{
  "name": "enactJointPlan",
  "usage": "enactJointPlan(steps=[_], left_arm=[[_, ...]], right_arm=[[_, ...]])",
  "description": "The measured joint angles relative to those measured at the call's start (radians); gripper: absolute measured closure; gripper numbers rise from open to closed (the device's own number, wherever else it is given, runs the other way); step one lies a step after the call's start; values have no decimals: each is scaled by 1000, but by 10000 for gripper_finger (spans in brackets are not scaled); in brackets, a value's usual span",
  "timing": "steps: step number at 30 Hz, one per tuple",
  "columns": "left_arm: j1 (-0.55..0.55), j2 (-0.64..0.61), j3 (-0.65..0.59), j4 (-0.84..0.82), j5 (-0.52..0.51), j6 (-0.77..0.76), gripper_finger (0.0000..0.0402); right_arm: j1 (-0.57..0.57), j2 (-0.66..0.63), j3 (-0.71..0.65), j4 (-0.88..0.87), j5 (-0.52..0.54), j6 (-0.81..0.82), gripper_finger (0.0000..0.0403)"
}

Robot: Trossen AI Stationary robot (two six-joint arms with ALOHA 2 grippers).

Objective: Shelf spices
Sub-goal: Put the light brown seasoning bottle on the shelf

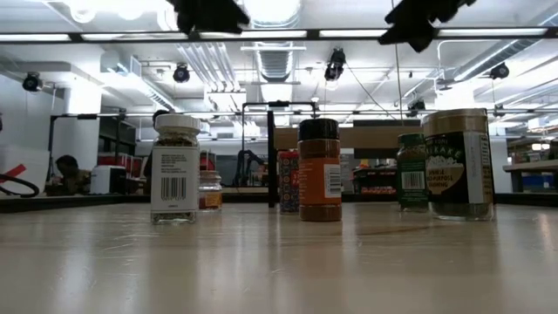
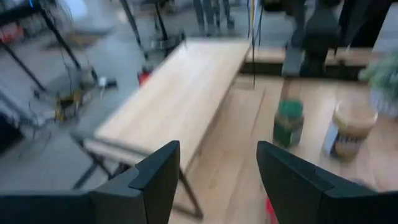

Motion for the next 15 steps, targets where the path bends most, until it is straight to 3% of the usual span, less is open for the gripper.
enactJointPlan(steps=[6,11,15], left_arm=[[2,48,113,-220,5,-117,198],[-5,98,239,-294,102,-118,198],[-11,139,273,-349,112,-115,198]], right_arm=[[62,-2,-75,67,7,1,194],[137,-1,-107,90,77,19,198],[177,-24,-120,100,136,19,199]])
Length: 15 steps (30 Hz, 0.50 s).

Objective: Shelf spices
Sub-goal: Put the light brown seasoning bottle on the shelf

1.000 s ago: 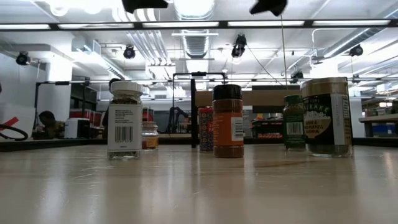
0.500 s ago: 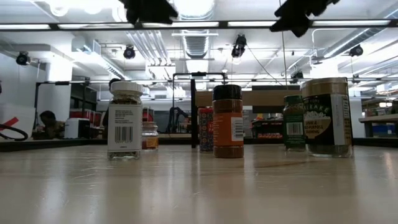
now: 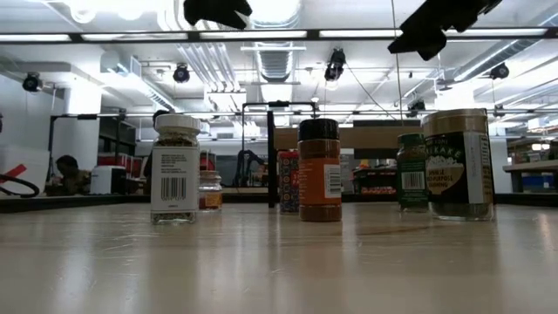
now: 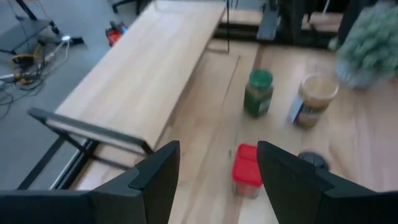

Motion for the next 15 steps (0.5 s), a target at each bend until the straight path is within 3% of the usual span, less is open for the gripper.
enactJointPlan(steps=[4,9,15], left_arm=[[-14,18,-64,1,-23,-21,198],[-30,-16,-207,115,-80,-25,198],[-29,-83,-287,46,-84,-75,198]], right_arm=[[16,-39,-52,21,-4,5,199],[16,-108,-156,130,-54,26,199],[17,-171,-213,161,-80,67,199]])
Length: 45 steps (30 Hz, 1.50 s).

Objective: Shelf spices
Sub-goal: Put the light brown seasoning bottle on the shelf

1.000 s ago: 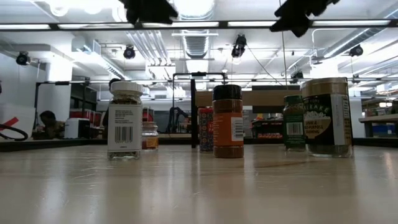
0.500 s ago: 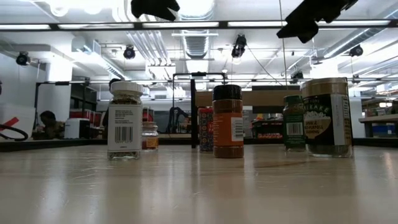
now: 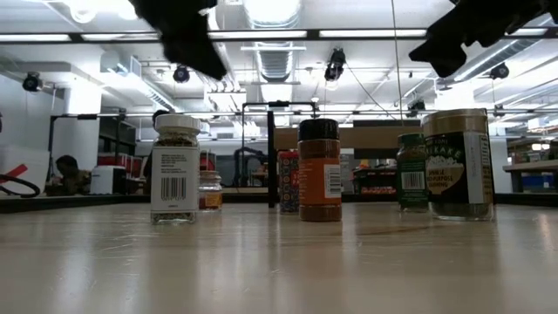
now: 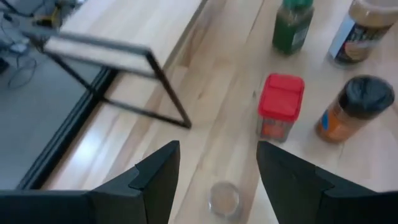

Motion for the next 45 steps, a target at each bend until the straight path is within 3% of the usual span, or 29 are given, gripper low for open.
enactJointPlan(steps=[14,30,45], left_arm=[[5,-31,-3,-58,59,-95,198],[13,-24,85,-140,78,-158,198],[27,-15,94,-286,116,-189,198]], right_arm=[[0,44,-12,75,-15,3,199],[0,237,22,101,-15,-7,199],[0,250,39,104,-14,-4,199]])
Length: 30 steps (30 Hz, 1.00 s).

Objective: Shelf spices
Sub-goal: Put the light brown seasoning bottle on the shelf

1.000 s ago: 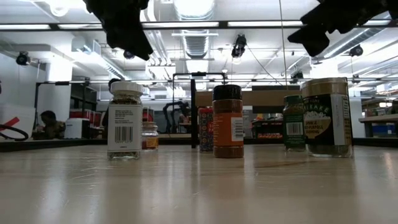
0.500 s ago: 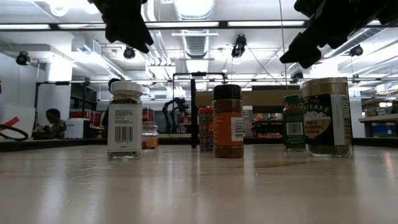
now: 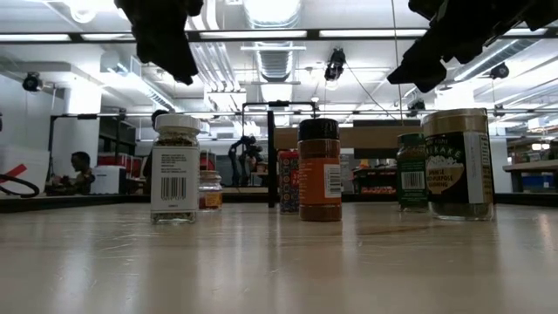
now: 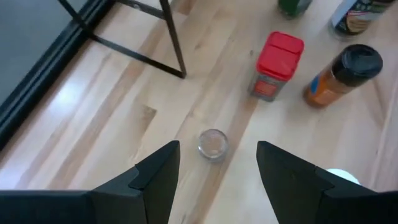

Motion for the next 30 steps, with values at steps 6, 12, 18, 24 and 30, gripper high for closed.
enactJointPlan(steps=[6,12,18,24,30], left_arm=[[7,91,0,-11,43,-7,198],[25,204,0,-33,38,76,198],[46,260,0,-32,39,283,198],[67,298,-1,-27,74,429,198],[75,374,-2,-5,79,529,198]], right_arm=[[0,0,0,8,0,0,199],[0,0,0,4,0,0,199],[0,0,0,-3,0,0,199],[0,0,-2,-4,0,0,199],[0,0,-3,-4,0,0,199]])
